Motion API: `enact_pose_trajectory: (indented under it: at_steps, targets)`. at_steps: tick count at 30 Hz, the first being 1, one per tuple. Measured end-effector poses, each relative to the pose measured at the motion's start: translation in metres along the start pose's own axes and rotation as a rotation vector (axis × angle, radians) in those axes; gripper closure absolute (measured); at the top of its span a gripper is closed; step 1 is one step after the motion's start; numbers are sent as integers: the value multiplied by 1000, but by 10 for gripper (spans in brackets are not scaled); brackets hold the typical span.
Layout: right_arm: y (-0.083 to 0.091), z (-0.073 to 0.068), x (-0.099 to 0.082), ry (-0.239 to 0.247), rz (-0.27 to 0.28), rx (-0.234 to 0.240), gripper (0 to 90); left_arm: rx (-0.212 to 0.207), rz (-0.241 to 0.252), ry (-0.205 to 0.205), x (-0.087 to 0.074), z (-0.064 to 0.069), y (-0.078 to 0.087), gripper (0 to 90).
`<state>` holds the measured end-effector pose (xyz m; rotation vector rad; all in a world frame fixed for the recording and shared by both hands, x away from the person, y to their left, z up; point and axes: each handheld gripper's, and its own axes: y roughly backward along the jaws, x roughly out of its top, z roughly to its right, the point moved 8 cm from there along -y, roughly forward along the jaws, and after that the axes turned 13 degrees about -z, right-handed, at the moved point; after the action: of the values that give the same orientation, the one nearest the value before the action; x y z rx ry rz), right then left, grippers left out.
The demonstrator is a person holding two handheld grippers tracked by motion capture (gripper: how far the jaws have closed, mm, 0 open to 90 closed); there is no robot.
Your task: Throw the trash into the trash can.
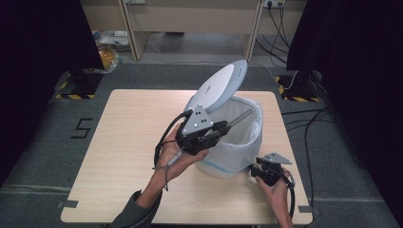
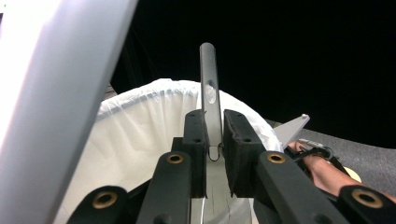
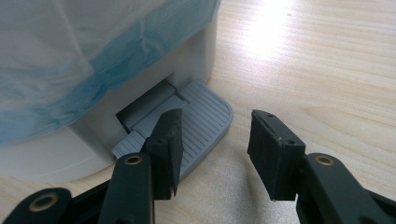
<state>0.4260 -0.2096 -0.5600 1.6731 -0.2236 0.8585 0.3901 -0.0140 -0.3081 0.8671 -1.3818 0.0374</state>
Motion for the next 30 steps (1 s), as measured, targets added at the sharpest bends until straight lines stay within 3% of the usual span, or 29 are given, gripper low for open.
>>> enact_pose_trajectory:
  at_steps: [23,30]
  targets:
    - [0,0,0,-1,0,4,545,37,-12,2,-2,-2,-12,798]
    - [0,0,0,-2,0,4,545,50,-22,-2,-5,-1,-15,753]
